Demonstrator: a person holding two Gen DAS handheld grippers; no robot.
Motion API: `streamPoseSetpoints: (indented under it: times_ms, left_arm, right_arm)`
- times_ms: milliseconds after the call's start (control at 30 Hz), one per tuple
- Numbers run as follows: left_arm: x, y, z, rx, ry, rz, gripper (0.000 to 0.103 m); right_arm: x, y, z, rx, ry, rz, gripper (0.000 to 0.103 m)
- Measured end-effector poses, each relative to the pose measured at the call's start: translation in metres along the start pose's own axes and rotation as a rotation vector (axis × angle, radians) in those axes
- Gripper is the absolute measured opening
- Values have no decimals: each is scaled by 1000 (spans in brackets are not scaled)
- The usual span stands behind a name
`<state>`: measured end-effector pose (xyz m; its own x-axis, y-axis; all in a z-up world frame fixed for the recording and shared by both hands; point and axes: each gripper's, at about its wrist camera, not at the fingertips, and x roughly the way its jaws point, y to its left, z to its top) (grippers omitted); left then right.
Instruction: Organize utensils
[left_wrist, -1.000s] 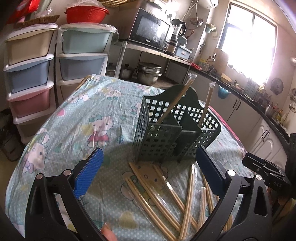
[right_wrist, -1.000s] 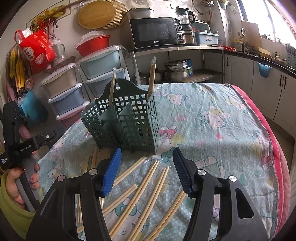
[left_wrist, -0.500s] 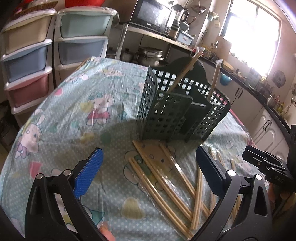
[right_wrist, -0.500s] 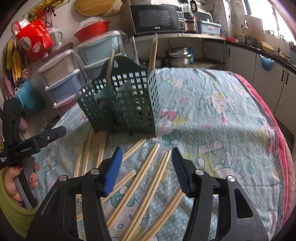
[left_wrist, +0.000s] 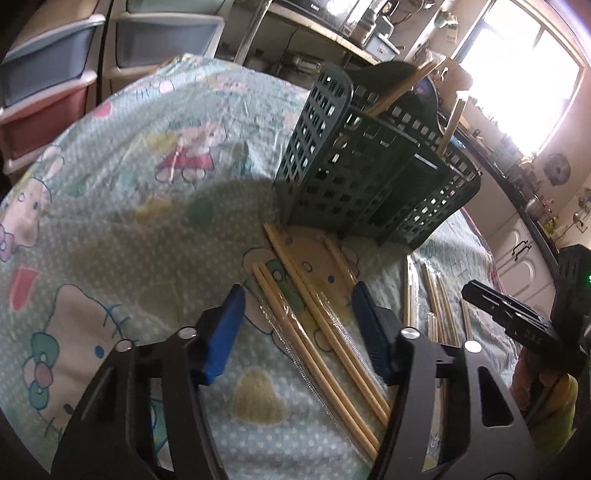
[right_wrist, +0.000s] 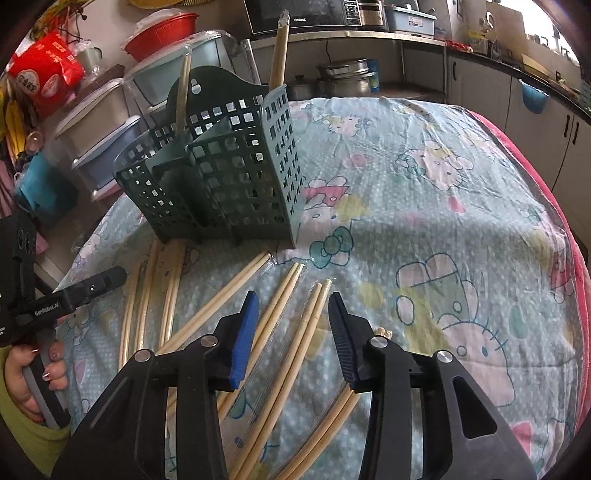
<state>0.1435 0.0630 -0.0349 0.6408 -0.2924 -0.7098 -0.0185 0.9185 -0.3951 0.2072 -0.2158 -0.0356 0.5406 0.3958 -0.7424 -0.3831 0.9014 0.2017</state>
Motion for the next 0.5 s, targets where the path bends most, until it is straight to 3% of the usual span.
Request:
streamPoseSetpoints:
  times_ms: [100, 500]
  left_arm:
    - [7, 2, 2, -8, 25, -4, 39]
    - [23, 12, 15, -5, 82, 68, 29]
  right_arm:
    - [5, 0, 4, -11, 8, -8, 37]
    - [26, -10, 16, -11, 74, -24, 36]
